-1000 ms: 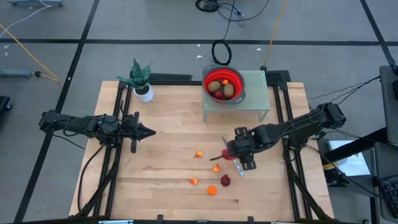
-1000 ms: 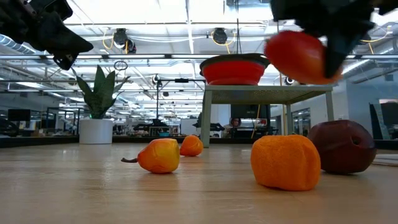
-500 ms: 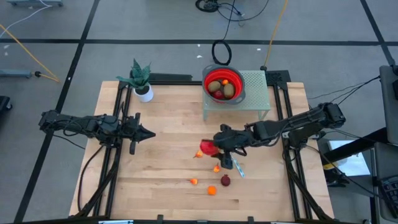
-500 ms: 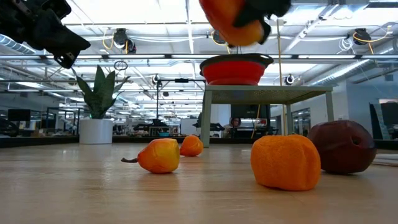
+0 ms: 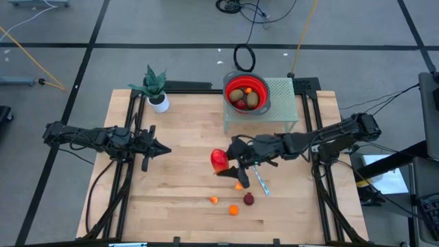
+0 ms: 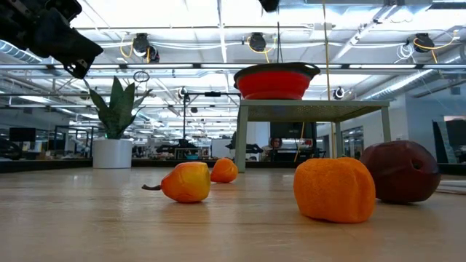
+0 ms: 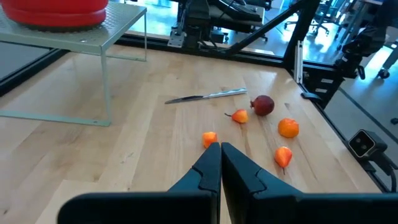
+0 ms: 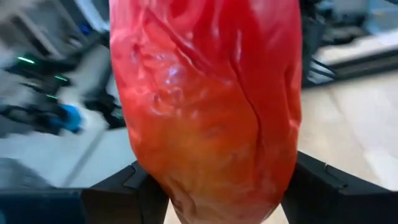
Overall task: Pick & Place Fruit
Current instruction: Put the orange mango into the red basket on the shelf
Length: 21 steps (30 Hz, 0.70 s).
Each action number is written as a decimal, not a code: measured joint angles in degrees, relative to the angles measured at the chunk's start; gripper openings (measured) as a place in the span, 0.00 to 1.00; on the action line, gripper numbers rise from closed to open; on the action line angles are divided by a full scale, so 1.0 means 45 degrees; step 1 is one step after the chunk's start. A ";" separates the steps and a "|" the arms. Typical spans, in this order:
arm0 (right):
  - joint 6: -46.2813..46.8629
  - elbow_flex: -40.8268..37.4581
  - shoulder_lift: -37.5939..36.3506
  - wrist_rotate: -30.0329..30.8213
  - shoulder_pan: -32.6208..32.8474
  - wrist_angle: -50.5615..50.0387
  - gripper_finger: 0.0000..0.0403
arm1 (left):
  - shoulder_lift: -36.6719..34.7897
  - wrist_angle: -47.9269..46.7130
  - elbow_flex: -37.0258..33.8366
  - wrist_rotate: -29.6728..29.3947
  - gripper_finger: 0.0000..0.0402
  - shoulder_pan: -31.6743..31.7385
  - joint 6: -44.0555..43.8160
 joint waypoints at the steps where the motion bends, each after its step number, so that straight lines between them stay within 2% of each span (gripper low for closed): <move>1: 0.0043 0.0000 0.0000 -0.0256 0.0005 0.0331 0.58 | 0.0000 -0.0004 0.0000 0.0005 0.02 0.0000 0.0000; 4: 0.0286 0.0000 0.0000 -0.0879 0.0010 0.1127 0.58 | 0.0000 0.0000 0.0000 0.0012 0.02 0.0000 0.0000; 8: 0.0471 0.0000 0.0000 -0.0945 0.0009 0.2022 0.57 | 0.0000 0.0015 0.0000 0.0085 0.02 0.0000 0.0000; 14: 0.0408 0.0000 0.0000 -0.1724 -0.0005 0.3045 0.58 | 0.0006 0.0204 0.0000 0.0579 0.02 0.0000 -0.0005; 21: -0.0509 0.0000 0.0005 -0.4129 0.0000 0.3954 0.57 | 0.0005 0.0199 0.0000 0.0591 0.02 0.0000 0.0128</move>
